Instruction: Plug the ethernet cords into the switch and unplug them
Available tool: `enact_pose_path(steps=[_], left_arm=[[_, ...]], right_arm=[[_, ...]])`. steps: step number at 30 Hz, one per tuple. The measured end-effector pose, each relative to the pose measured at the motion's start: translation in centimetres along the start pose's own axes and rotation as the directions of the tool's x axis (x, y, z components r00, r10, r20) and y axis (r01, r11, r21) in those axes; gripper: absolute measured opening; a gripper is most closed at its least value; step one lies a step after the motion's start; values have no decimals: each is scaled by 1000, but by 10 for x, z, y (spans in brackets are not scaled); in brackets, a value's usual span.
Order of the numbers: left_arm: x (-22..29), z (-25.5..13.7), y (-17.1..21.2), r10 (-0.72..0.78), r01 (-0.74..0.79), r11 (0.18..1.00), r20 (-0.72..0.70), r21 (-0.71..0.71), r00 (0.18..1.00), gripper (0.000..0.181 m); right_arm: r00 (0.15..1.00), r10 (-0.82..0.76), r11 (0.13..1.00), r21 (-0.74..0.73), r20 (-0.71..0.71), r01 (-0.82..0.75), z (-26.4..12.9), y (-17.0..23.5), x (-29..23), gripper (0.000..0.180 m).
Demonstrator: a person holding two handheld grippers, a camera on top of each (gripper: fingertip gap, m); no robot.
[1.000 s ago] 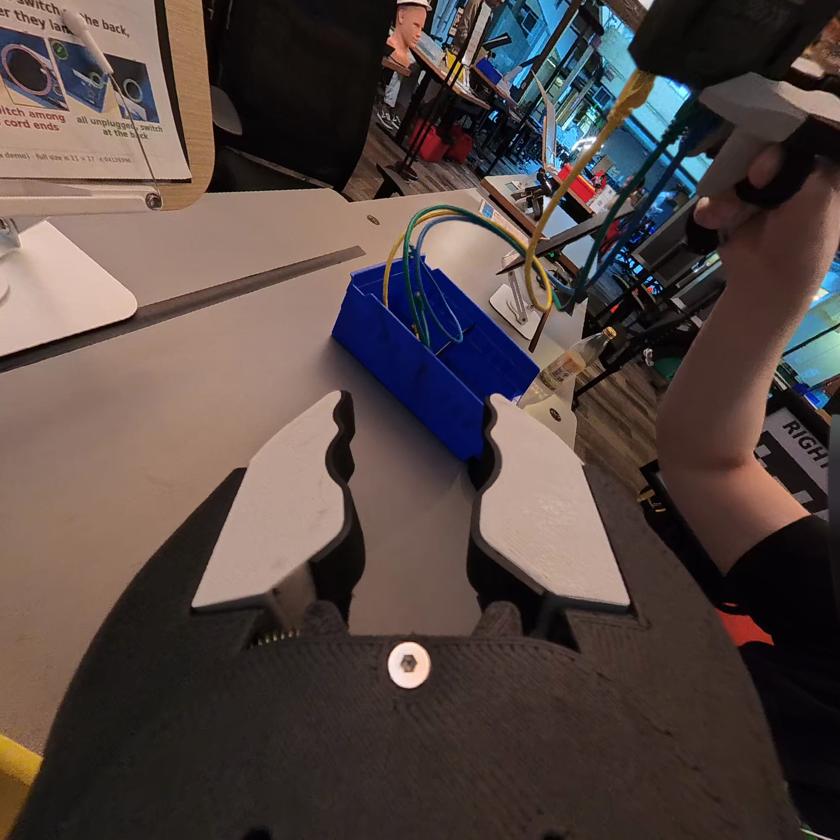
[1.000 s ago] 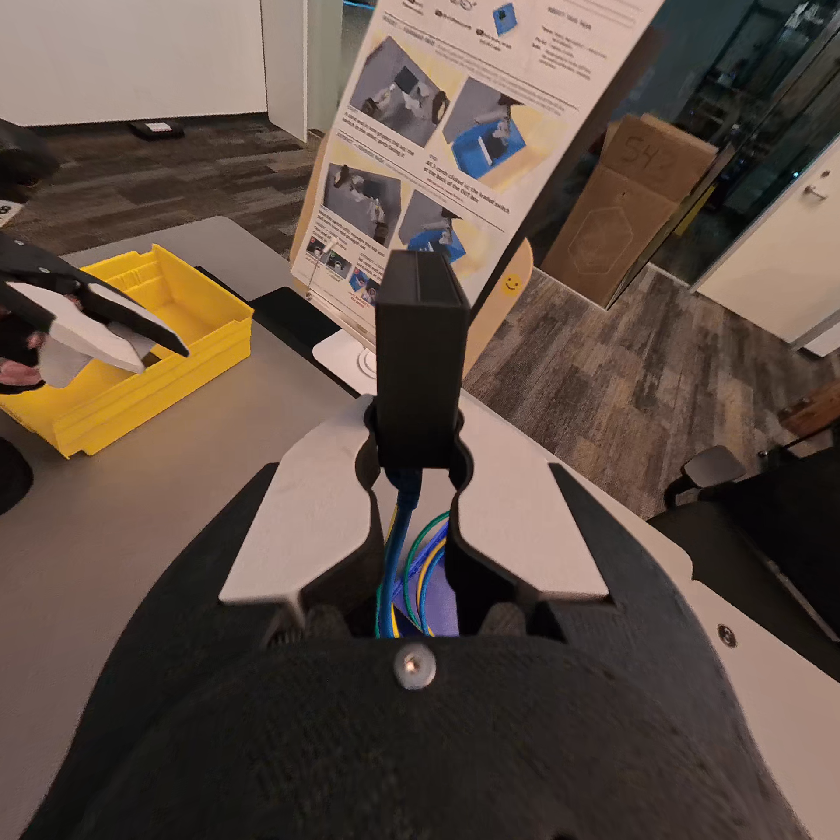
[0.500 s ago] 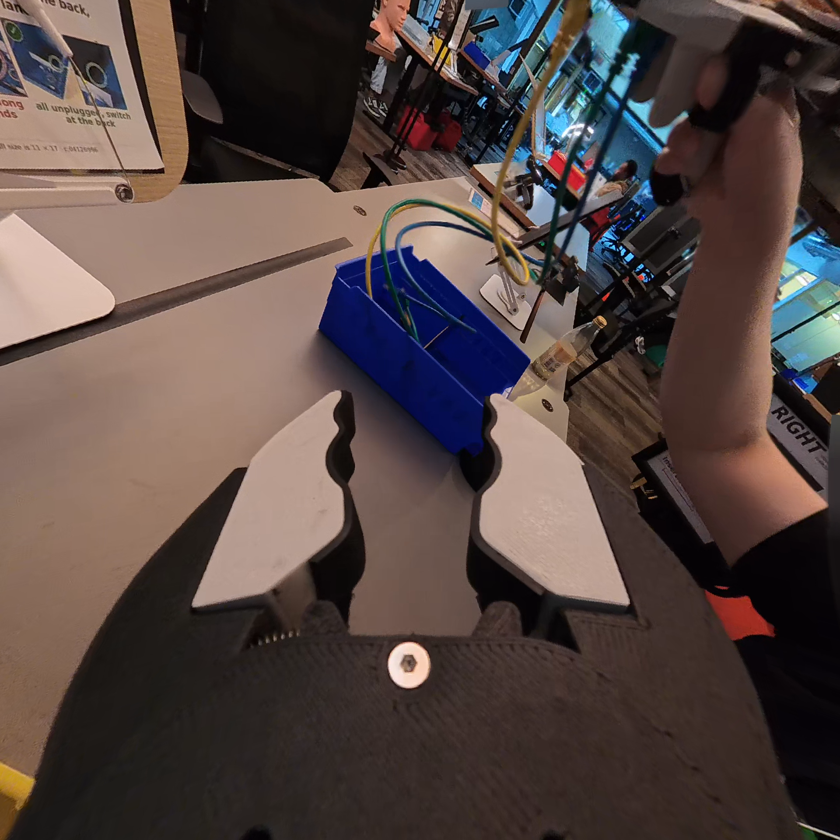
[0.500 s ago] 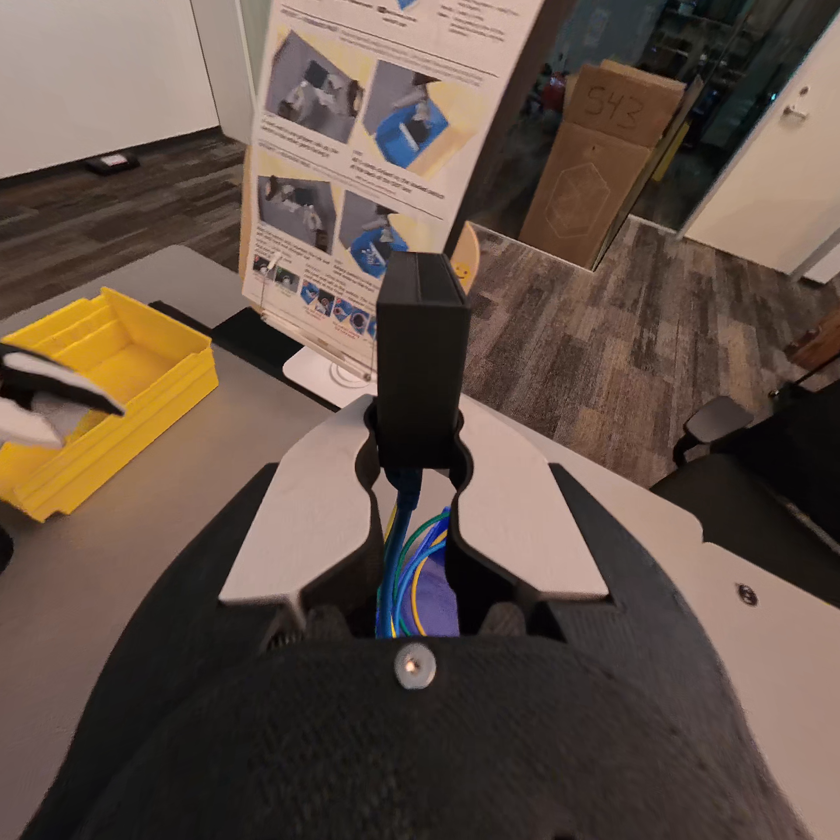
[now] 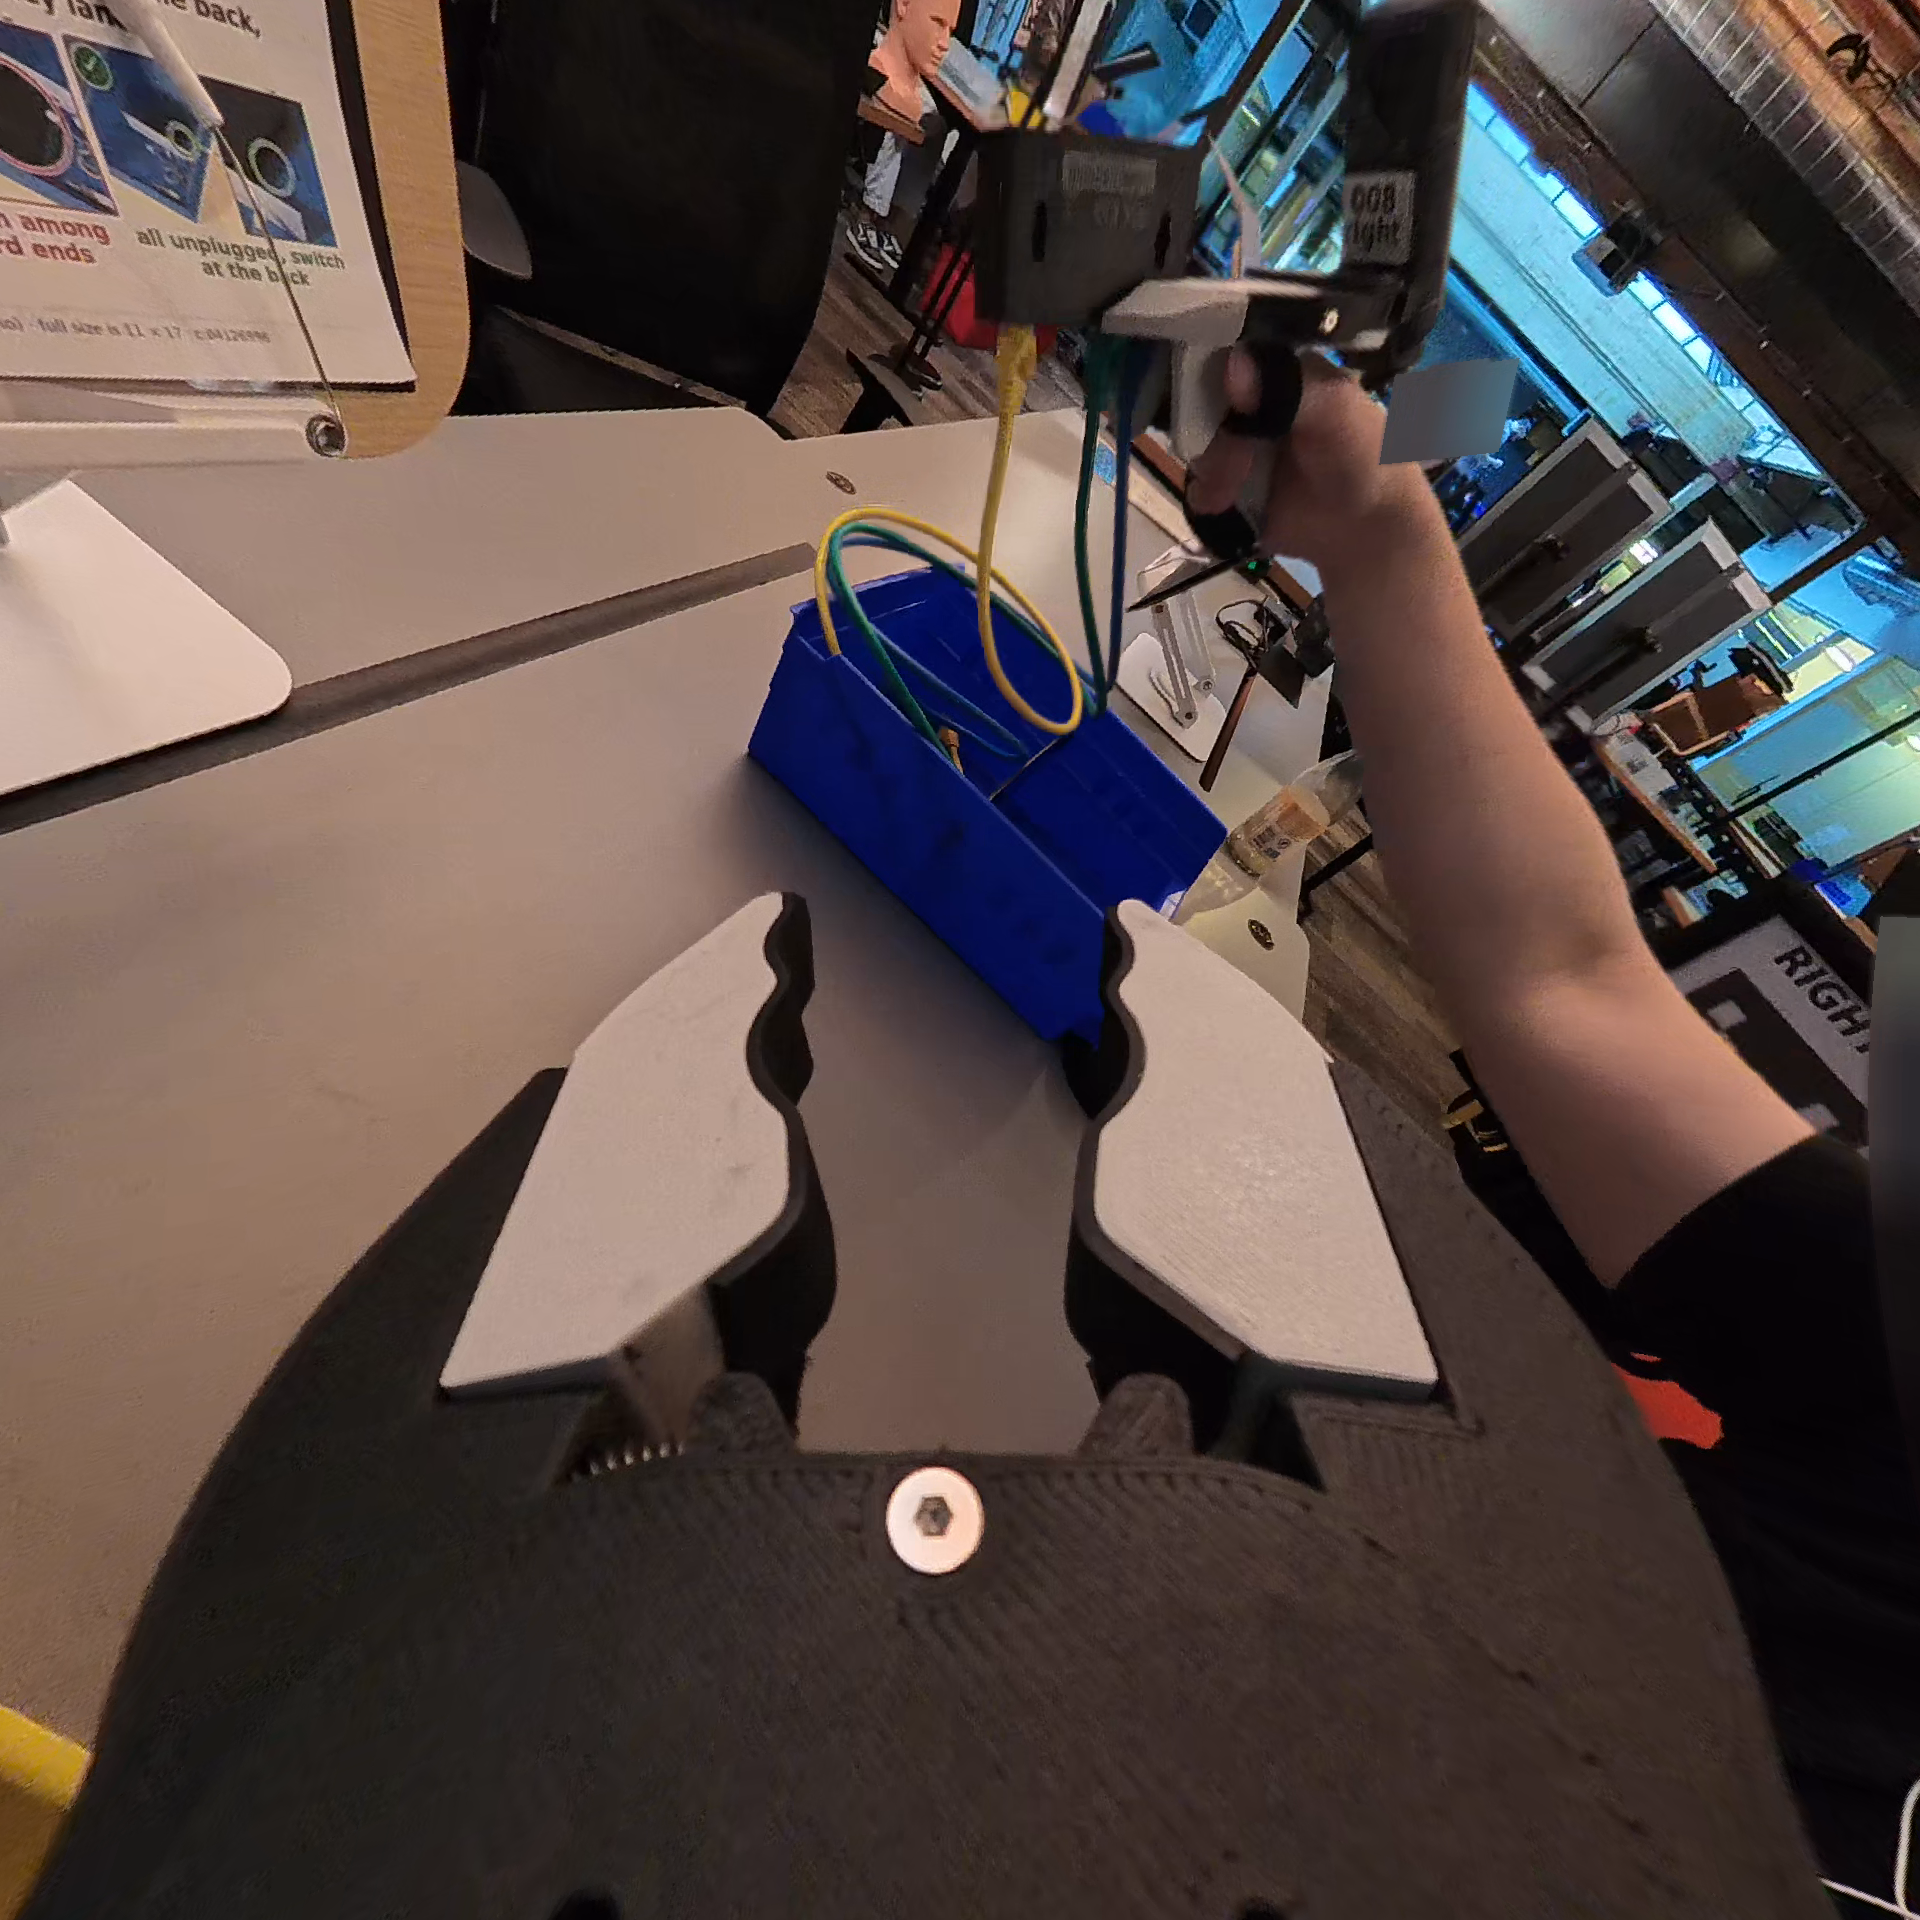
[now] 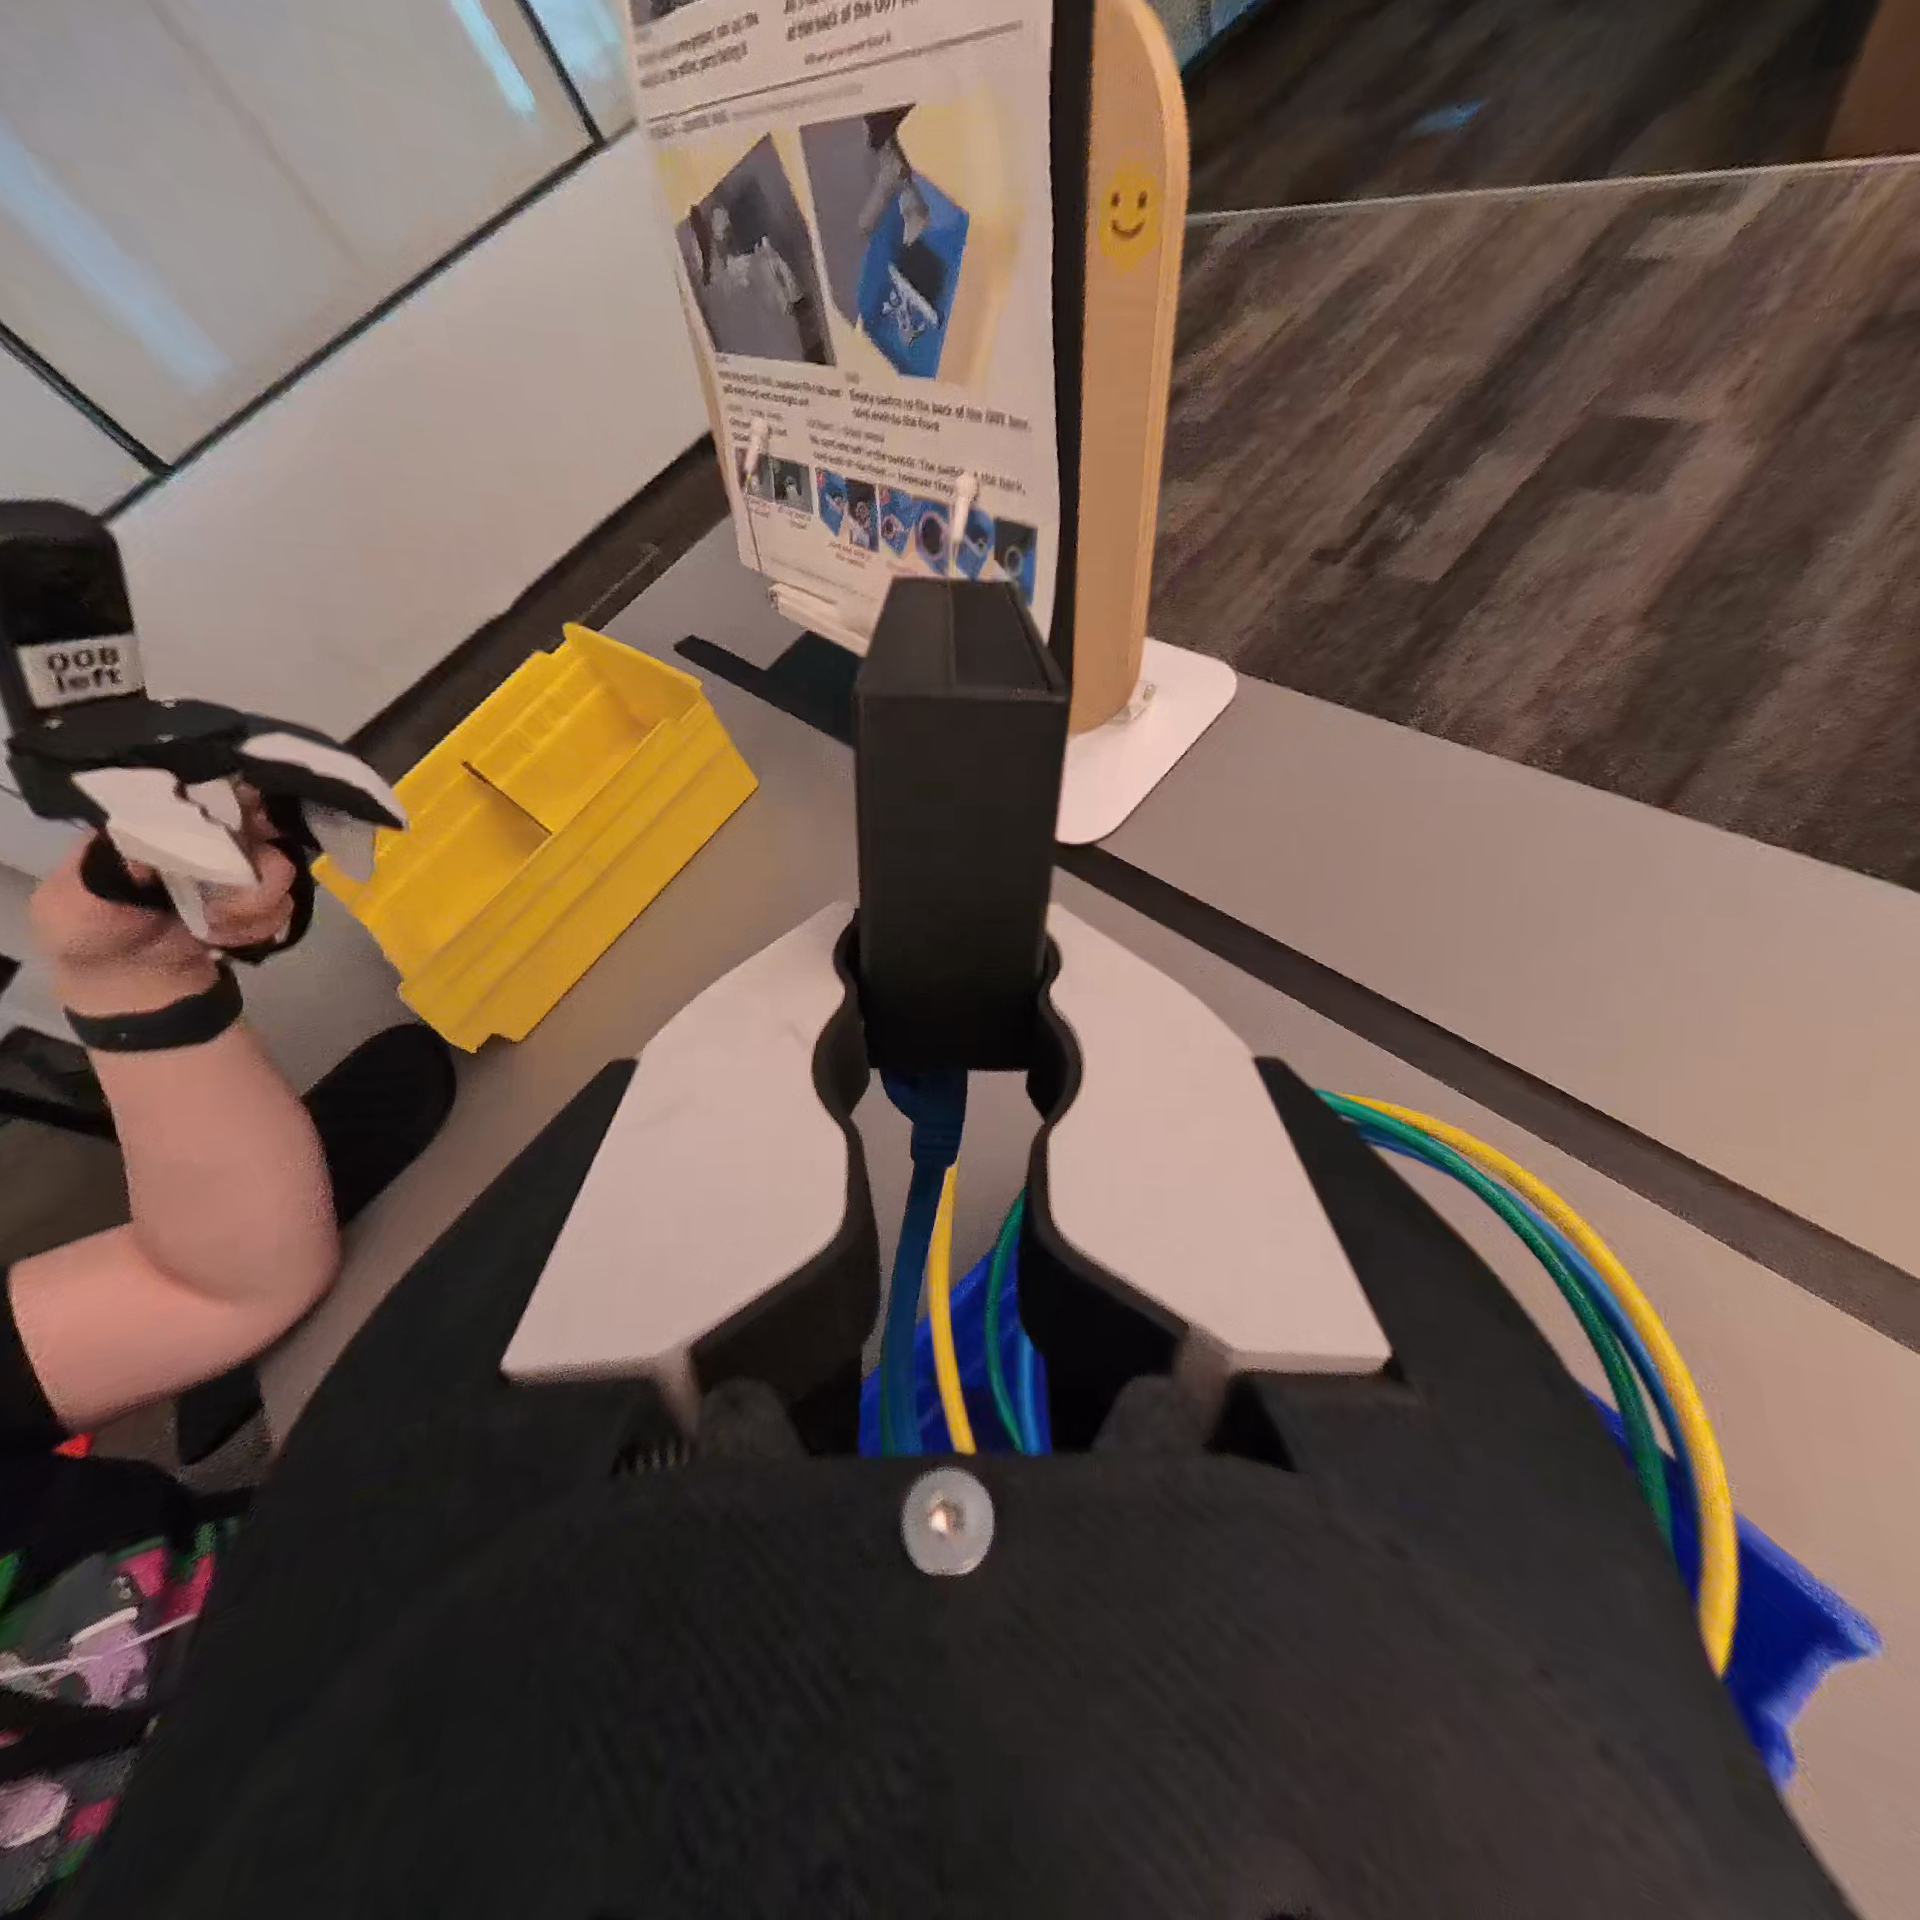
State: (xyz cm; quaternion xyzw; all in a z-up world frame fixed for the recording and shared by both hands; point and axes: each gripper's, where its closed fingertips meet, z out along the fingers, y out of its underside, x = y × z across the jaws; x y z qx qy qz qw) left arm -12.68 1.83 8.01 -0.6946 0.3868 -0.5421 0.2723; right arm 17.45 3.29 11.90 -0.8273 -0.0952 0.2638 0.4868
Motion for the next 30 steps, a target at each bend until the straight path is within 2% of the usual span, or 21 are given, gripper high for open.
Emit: enact_pose_path(steps=[4, 8, 10, 14, 18, 21, 24, 30], left_arm=[[-1, 6, 2, 3, -3, 1000, 8, -19, 1000, 52], [1, 10, 4, 15, -15, 999, 16, -35, 1000, 52], [2, 10, 5, 22, -21, 999, 18, -40, 1000, 52], [4, 11, 6, 26, -25, 999, 22, -43, 999, 52], [1, 12, 6, 21, -20, 999, 30, -48, 999, 52], [-1, 14, 7, 17, -15, 998, 36, -55, 999, 52], [-1, 15, 8, 20, -17, 998, 39, -60, 999, 52], [2, 16, 10, 26, -23, 997, 33, -69, 999, 52]], right_arm=[[977, -206, 978, 34, -52, 208, 3, 24, 13, 28], [972, -227, 971, 60, -63, 231, 13, 42, 27, 28], [953, -301, 951, 59, -31, 303, 19, 52, 27, 29], [840, -542, 837, 109, 18, 537, 28, 60, 9, 28], [739, -670, 742, 105, 74, 662, 31, 54, -11, 29], [696, -714, 699, 136, 82, 702, 27, 39, -24, 28], [707, -705, 703, 197, 62, 683, 24, 28, -27, 28], [763, -644, 753, 228, 60, 617, 32, 67, -2, 28]])
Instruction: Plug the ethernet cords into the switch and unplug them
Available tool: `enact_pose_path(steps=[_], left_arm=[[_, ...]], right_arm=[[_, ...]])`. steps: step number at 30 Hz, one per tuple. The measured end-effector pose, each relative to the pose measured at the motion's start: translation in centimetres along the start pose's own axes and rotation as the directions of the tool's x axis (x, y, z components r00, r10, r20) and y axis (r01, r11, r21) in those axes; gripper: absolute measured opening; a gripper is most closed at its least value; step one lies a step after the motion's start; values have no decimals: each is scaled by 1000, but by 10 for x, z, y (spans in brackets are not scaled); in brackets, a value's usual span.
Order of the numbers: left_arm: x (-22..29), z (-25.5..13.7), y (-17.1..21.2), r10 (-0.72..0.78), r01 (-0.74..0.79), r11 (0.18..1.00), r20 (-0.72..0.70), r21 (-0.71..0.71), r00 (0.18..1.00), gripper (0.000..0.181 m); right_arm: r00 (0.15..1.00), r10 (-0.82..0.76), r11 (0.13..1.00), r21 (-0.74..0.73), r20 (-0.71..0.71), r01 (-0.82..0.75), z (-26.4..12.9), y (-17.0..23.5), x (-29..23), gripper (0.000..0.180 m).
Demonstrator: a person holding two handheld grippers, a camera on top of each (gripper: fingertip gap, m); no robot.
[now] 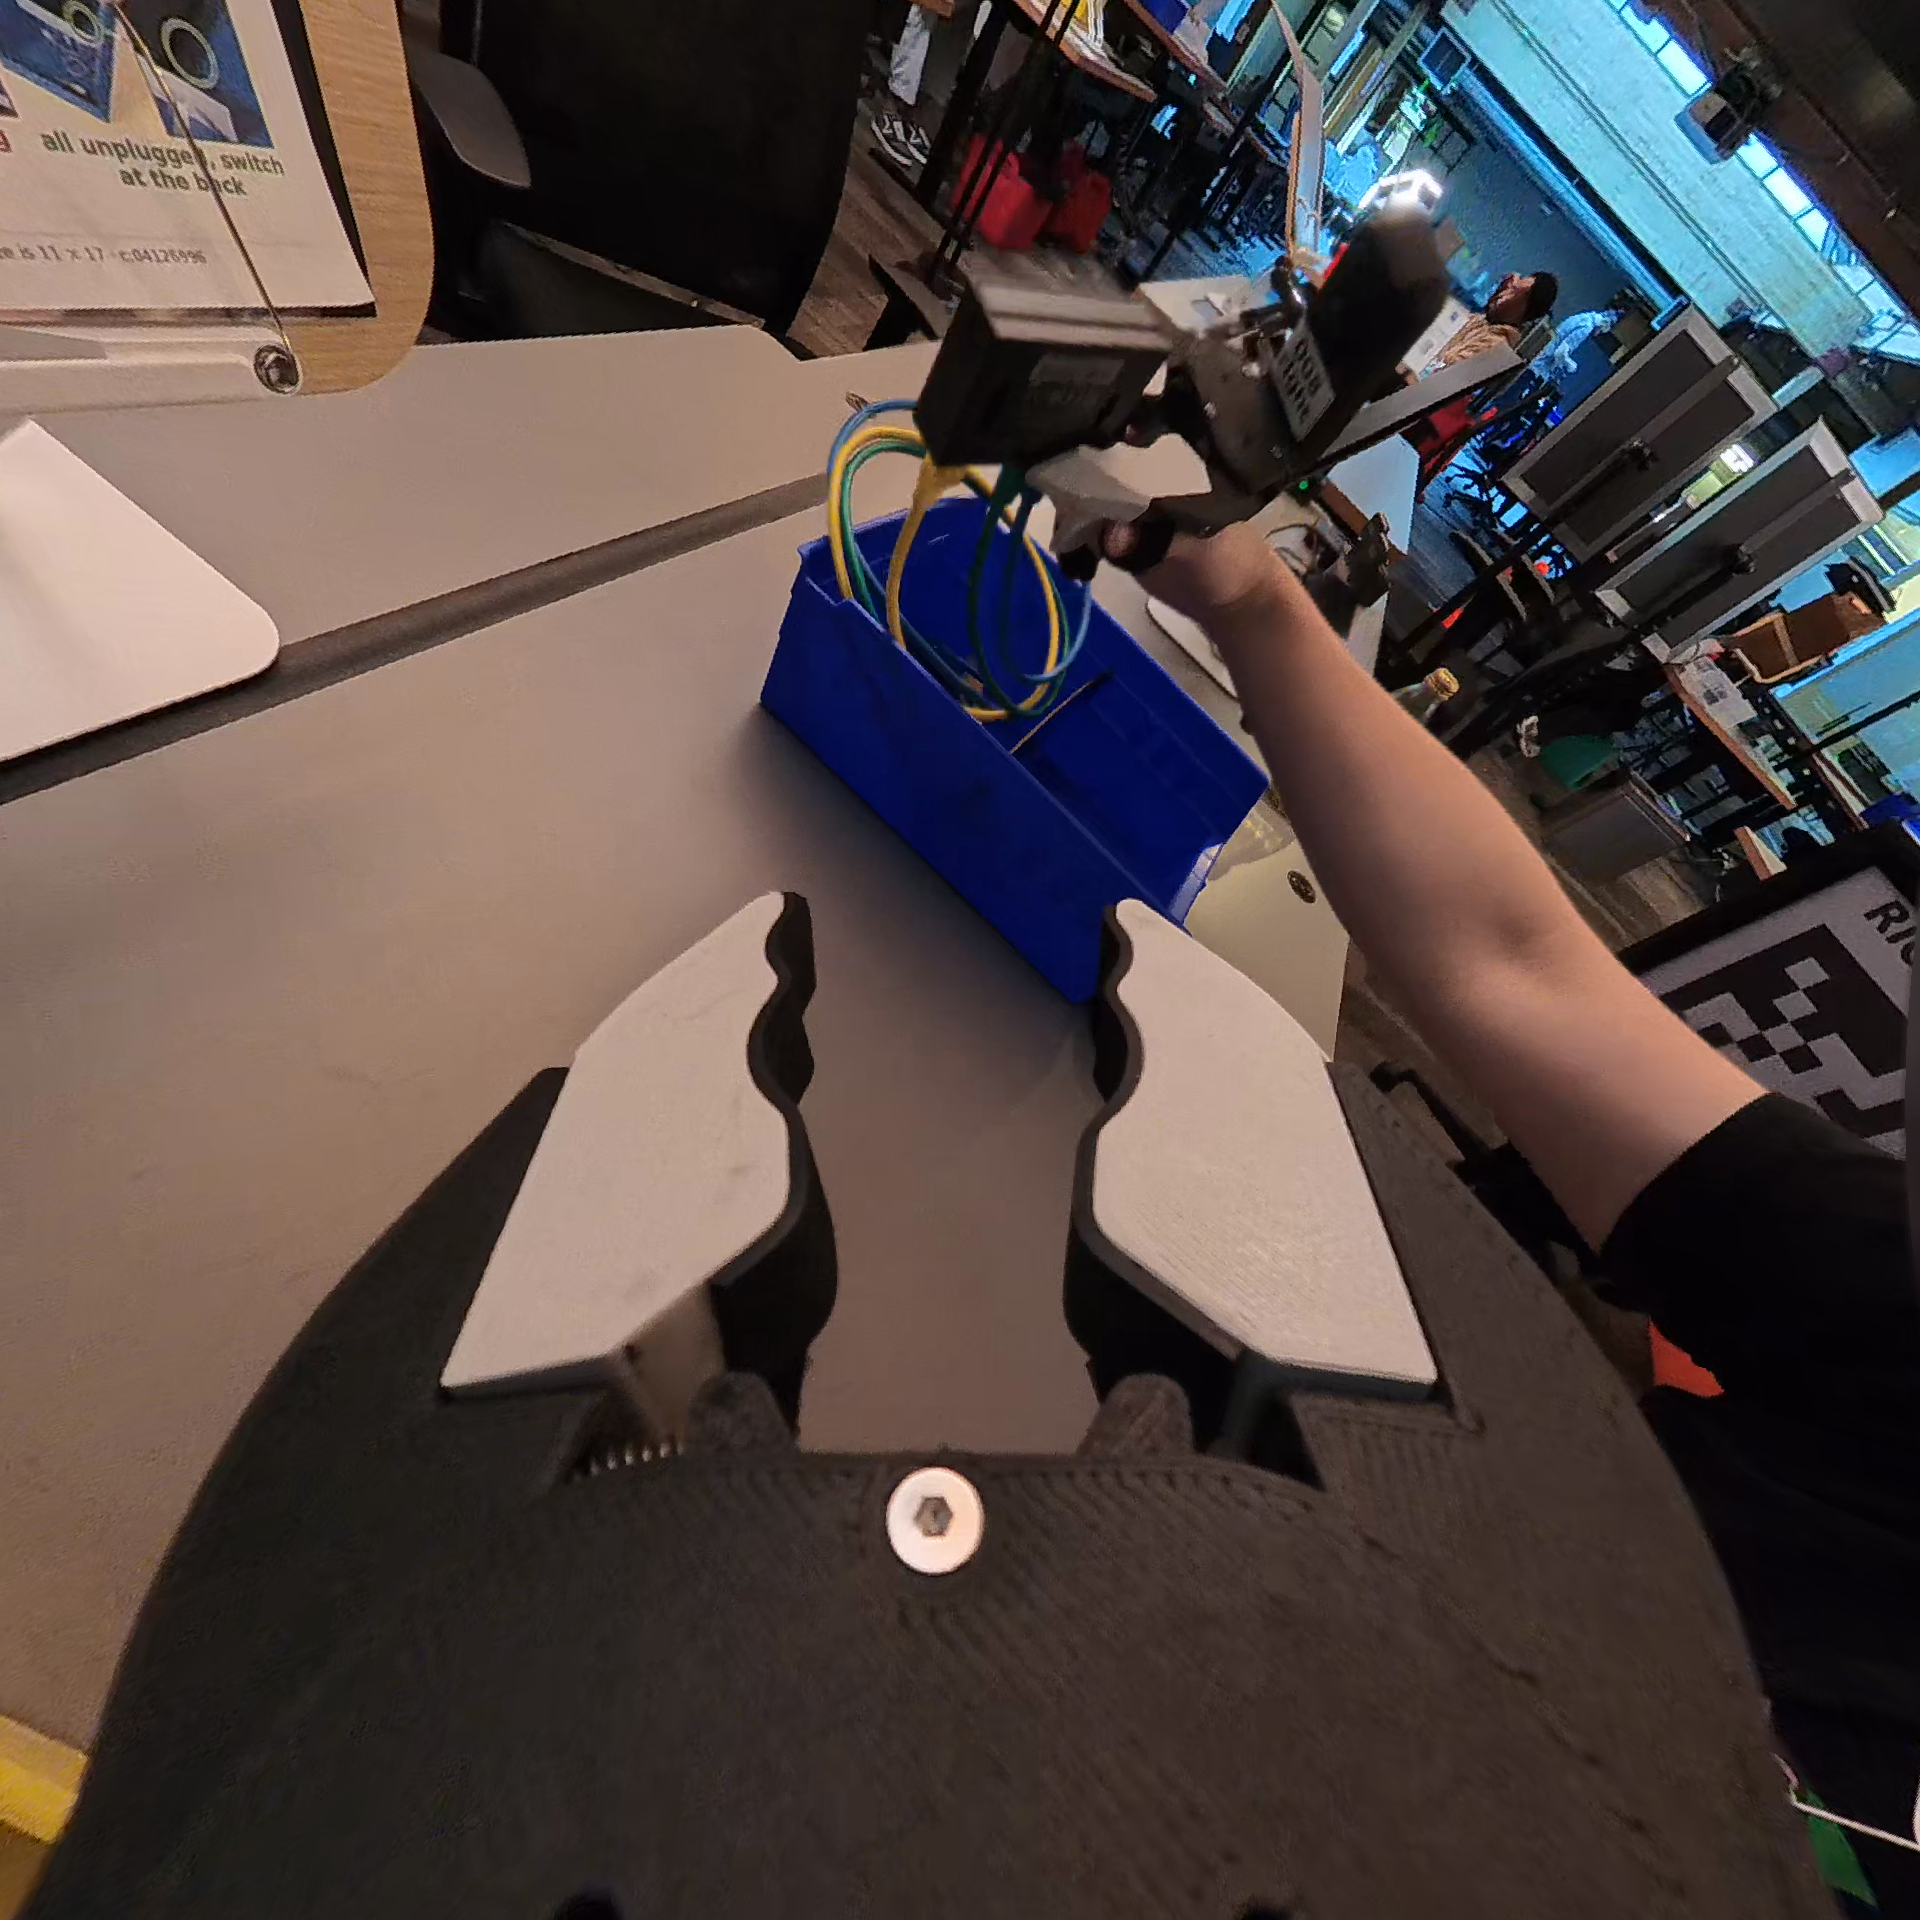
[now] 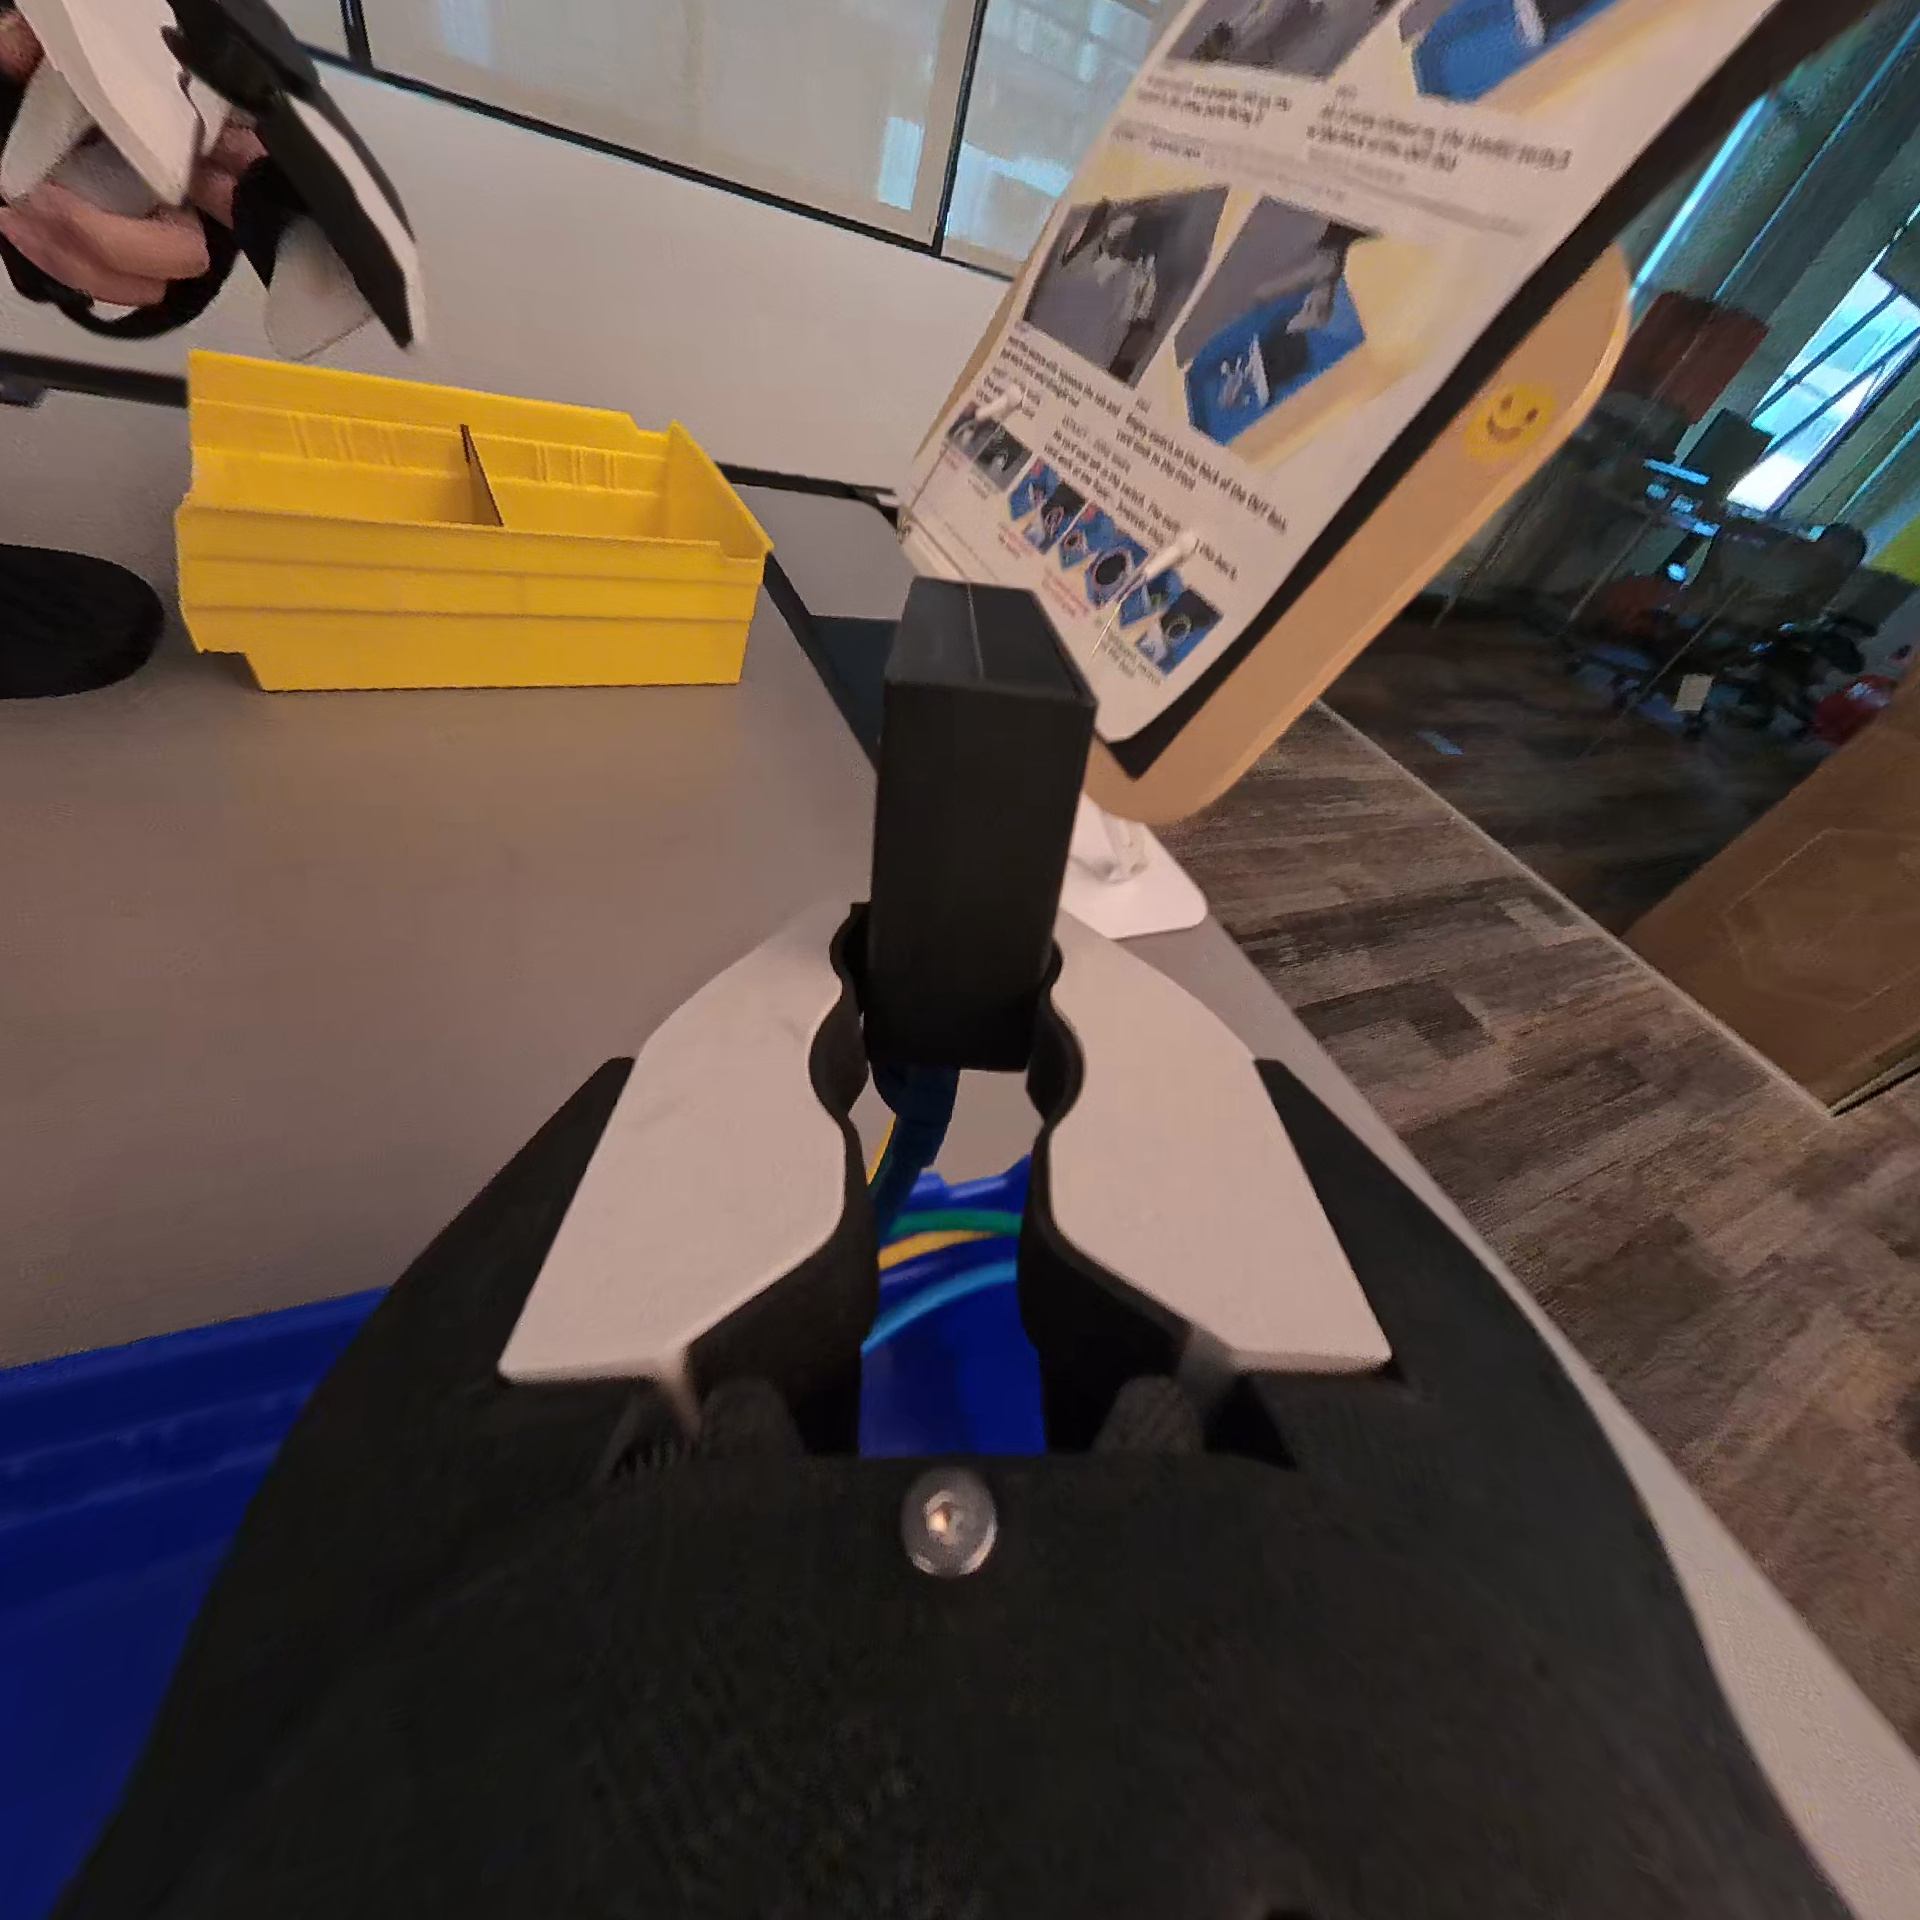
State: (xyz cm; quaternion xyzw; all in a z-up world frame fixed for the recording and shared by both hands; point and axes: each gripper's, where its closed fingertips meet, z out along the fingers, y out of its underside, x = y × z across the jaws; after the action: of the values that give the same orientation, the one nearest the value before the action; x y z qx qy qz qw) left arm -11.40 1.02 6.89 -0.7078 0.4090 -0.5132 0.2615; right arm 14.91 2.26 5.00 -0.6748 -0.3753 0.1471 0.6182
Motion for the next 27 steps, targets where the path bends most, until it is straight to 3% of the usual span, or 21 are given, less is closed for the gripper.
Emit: enact_pose_path(steps=[6, 9, 16, 20, 23, 25, 27], left_arm=[[-1, 2, 1, -1, 1, 1000, 1, -9, 1000, 51], [-2, 3, 2, -5, 5, 1000, 3, -11, 1000, 51], [0, 8, 5, 1, 0, 999, 7, -33, 1000, 51], [2, 8, 6, 6, -6, 999, 3, -39, 1000, 51], [2, 0, 3, 0, 0, 1000, 5, -13, 1000, 51], [2, -10, -2, -1, 0, 1000, 11, 22, 1000, 51], [2, -22, -8, 1, -3, 998, 29, 63, 1000, 51]], right_arm=[[988, 129, 981, -160, 90, -113, -6, 57, -22, 29], [974, 218, 960, -194, 62, -202, -9, 62, -17, 28], [815, 577, 776, -276, -53, -568, -12, 85, 3, 31], [847, 513, 807, -255, -143, -532, -14, 86, 18, 35], [892, 390, 902, -102, -228, -420, -31, 49, 34, 51], [865, 373, 922, 26, -336, -387, -61, 17, 43, 53], [776, 374, 918, 85, -509, -387, -104, 1, 48, 51]])
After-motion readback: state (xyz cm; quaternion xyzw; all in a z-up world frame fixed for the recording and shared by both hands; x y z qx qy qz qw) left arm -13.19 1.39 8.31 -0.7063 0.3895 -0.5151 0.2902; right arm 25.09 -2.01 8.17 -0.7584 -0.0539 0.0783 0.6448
